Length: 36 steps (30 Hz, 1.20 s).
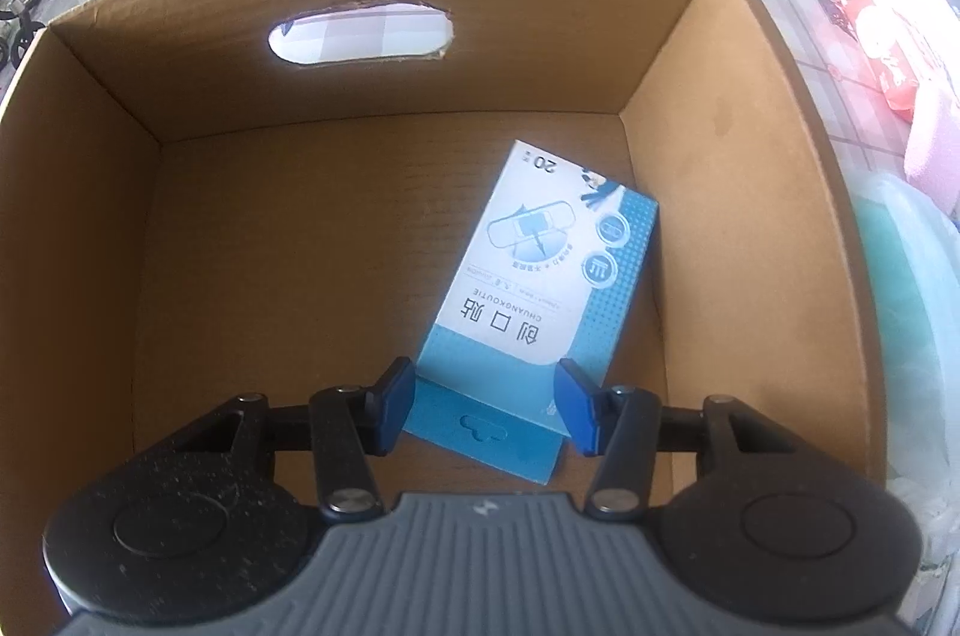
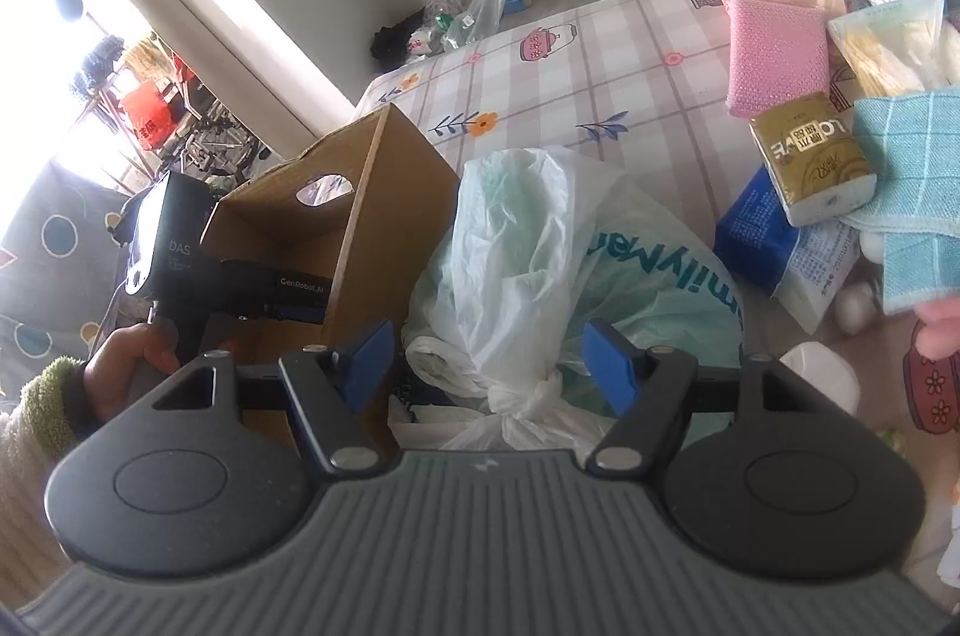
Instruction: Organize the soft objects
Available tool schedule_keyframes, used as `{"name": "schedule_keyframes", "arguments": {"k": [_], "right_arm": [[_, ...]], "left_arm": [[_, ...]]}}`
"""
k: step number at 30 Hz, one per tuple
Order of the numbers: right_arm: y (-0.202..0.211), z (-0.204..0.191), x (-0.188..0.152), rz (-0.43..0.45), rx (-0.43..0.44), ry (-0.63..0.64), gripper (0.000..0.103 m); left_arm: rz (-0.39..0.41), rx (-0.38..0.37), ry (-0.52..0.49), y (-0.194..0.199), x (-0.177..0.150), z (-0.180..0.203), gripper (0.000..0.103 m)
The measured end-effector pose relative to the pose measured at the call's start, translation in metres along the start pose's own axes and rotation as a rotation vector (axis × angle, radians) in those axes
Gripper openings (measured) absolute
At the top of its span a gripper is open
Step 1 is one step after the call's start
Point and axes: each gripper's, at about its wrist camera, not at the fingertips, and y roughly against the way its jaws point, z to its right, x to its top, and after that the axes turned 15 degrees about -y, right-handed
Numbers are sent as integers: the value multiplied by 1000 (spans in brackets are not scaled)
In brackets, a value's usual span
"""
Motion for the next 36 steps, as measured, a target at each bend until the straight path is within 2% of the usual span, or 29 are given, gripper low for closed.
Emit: {"name": "schedule_keyframes", "arguments": {"k": [4,8,22,24,25,26,27,32,36], "right_arm": [[1,6,-1,-4,7,-15,70],[1,10,-1,-6,7,-30,70],[5,24,0,22,-14,-66,70],[5,25,0,32,-15,-72,70],[6,25,0,36,-16,-74,70],[7,27,0,41,-17,-78,70],[8,27,0,45,-17,-79,70],[25,34,1,92,-22,-73,70],[44,43,9,148,-30,-63,70]], "left_arm": [[2,-56,-39,2,-8,19,48],[27,-17,-78,0,-5,33,44],[90,-34,-7,-4,15,16,42],[89,-32,-5,-5,17,16,44],[86,-22,-3,-4,17,17,51],[79,-2,4,-3,17,15,62],[81,19,14,0,15,13,65],[130,54,28,37,0,3,67],[265,91,29,95,-12,4,73]]}}
